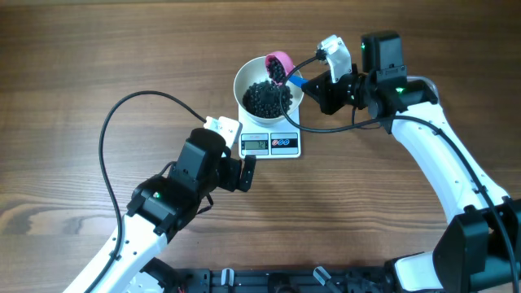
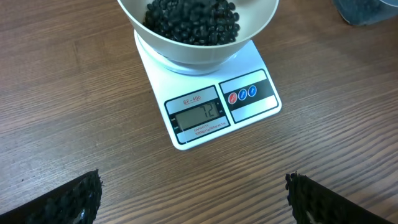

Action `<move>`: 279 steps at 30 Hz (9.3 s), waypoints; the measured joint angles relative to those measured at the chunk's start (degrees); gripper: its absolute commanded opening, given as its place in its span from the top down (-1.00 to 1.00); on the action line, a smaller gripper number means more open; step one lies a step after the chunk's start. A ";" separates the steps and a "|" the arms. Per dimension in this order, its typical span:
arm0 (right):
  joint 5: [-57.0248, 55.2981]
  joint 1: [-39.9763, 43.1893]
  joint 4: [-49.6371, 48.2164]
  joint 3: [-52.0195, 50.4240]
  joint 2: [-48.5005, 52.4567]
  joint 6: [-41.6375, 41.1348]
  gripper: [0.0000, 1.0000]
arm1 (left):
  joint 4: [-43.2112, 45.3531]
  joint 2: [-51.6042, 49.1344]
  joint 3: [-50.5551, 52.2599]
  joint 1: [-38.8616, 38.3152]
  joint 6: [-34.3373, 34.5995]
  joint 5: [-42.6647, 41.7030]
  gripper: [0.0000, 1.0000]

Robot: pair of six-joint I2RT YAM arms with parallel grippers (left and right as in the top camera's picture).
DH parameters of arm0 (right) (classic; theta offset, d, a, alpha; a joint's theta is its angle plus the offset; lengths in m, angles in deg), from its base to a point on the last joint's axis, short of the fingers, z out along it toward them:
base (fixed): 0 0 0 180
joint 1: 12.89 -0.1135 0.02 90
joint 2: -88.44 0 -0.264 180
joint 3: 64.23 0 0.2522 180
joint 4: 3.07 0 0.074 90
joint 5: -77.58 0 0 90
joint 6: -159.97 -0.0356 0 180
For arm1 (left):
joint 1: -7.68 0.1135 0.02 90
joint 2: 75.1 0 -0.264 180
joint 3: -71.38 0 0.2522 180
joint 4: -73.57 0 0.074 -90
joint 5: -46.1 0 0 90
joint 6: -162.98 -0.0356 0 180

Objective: Scoop item into bowl and weigh 150g on scale
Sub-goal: 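Tilt the scoop over the bowl with the right gripper to pour beans, then shake the tilted scoop over the bowl to empty remaining beans, then move the empty pink scoop right to the bean tub with the right gripper, then push the pink scoop into the black beans in the tub, right gripper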

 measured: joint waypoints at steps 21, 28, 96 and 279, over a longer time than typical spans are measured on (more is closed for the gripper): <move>-1.88 -0.96 -0.04 0.00 0.00 4.55 0.91 | 0.00 0.00 0.00 0.00 0.02 0.00 -1.00; -2.01 -0.96 -0.04 0.00 0.00 4.70 0.91 | 0.00 0.00 0.00 0.00 0.00 0.00 -1.00; -5.90 -1.84 -0.44 0.00 0.00 20.55 0.91 | 0.00 0.00 0.00 0.00 0.00 0.00 -1.00; -0.07 35.80 27.08 0.02 0.98 12.92 0.92 | -0.22 0.00 0.00 0.00 0.00 -0.02 -1.00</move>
